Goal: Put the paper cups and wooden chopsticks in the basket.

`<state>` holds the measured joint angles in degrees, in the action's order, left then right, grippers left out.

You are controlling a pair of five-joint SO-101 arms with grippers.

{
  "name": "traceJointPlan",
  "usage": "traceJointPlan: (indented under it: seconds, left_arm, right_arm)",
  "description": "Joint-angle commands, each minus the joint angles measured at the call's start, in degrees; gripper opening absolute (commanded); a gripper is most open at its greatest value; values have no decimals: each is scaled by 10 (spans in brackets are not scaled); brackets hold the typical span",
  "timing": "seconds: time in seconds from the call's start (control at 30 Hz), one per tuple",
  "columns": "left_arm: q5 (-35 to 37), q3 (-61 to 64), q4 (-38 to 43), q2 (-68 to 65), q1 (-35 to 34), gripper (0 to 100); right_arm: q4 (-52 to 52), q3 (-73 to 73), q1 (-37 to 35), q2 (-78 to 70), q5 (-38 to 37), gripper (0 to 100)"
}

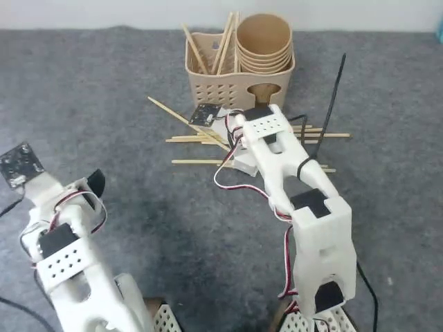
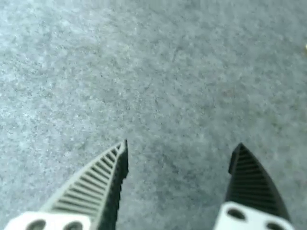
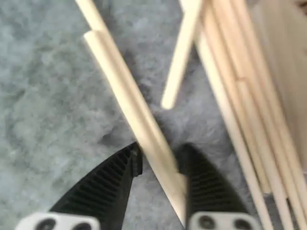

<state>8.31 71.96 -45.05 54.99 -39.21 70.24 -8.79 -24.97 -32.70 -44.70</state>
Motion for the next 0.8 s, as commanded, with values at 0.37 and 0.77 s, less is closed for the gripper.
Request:
traceJointPlan:
  seconds: [0.37, 0.77]
  left_arm:
    - [-3, -2, 20, 17, -4, 323]
    - [-2, -2, 22, 17, -4, 323]
  right_arm:
    - [171, -5, -22, 255, 25, 8]
    - [82, -8, -79, 491, 120, 8]
